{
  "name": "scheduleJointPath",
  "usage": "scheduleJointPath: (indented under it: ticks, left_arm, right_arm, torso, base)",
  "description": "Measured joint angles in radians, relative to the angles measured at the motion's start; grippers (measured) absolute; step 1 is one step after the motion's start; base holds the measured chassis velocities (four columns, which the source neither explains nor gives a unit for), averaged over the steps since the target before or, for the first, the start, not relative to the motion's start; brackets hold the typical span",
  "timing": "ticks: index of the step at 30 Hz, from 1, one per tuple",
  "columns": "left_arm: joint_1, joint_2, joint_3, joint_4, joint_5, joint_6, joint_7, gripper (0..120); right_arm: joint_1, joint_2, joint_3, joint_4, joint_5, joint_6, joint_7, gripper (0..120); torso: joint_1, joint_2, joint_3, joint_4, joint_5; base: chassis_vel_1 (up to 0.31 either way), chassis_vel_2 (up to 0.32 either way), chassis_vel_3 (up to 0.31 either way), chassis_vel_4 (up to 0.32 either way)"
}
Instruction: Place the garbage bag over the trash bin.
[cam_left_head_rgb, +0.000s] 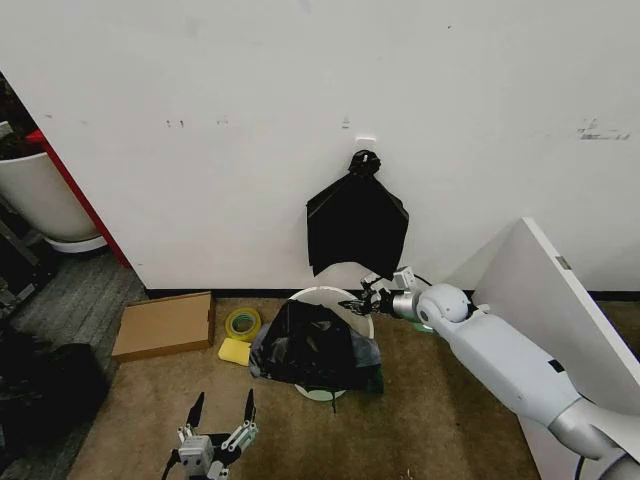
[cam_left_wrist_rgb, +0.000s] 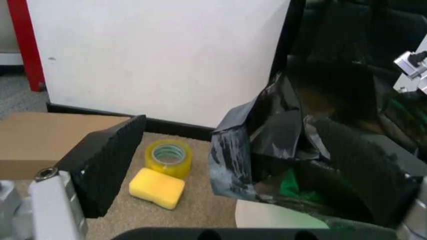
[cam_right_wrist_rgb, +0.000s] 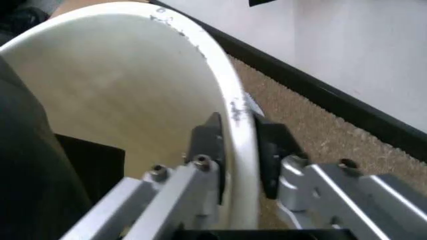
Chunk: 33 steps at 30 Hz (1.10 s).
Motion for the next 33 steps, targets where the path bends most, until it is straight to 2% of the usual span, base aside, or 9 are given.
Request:
scheduleJointPath:
  ticks: [4,9,12,19,22,24,25,29,33]
  left_arm:
    - [-0.001,-0.002,0.004,0.000,0.000,-0.001,0.000,100]
    - [-0.005,-0.002,0.007,0.000,-0.001,-0.001,-0.001,100]
    - [-0.008,-0.002,0.007,-0.001,-0.002,-0.001,-0.001,100]
    - [-0.008,-0.003,0.010,-0.003,-0.010,-0.006,-0.002,100]
    - [-0.016,0.000,0.020,-0.003,-0.011,-0.006,-0.002,100]
    - [-0.016,0.000,0.020,-0.003,-0.011,-0.006,-0.002,100]
    - [-0.023,0.003,0.028,-0.008,-0.011,-0.005,-0.002,100]
    - [-0.033,0.010,0.039,-0.016,-0.013,-0.001,-0.002,100]
    - [-0.037,0.013,0.045,-0.016,-0.013,0.000,-0.002,100]
  right_arm:
    - [-0.004,-0.002,0.000,0.003,0.013,-0.001,0.005,4]
    - [-0.013,-0.009,0.012,0.016,0.038,-0.011,0.026,4]
    - [-0.034,-0.024,0.026,0.033,0.108,-0.021,0.071,4]
    - [-0.138,-0.071,0.133,0.119,0.285,-0.049,0.238,4]
    - [-0.217,-0.102,0.198,0.198,0.363,-0.023,0.355,3]
    - [-0.217,-0.102,0.198,0.198,0.363,-0.023,0.355,3]
    - [-0.281,-0.117,0.239,0.245,0.390,0.003,0.416,3]
    - [-0.414,-0.110,0.333,0.338,0.439,0.037,0.543,3]
    - [-0.480,-0.091,0.388,0.394,0.454,0.042,0.593,3]
  torso:
    - [0.000,0.000,0.000,0.0000,0.0001]
    - [0.000,0.000,0.000,0.0001,0.0001]
    - [0.000,0.000,0.000,0.0001,0.0001]
    - [0.000,0.000,0.000,-0.0002,0.0003]
    - [0.000,0.000,0.000,0.0001,-0.0001]
    - [0.000,0.000,0.000,0.0001,-0.0001]
    - [0.000,0.000,0.000,-0.0003,0.0000]
    - [0.000,0.000,0.000,-0.0003,0.0000]
    - [0.000,0.000,0.000,-0.0002,0.0003]
  base:
    - [0.000,0.000,0.000,0.000]
    - [0.000,0.000,0.000,0.000]
    - [0.000,0.000,0.000,0.000]
    - [0.000,0.000,0.000,0.000]
    - [0.000,0.000,0.000,0.000]
    - [0.000,0.000,0.000,0.000]
    - [0.000,0.000,0.000,0.000]
    - [0.000,0.000,0.000,0.000]
    - [0.000,0.000,0.000,0.000]
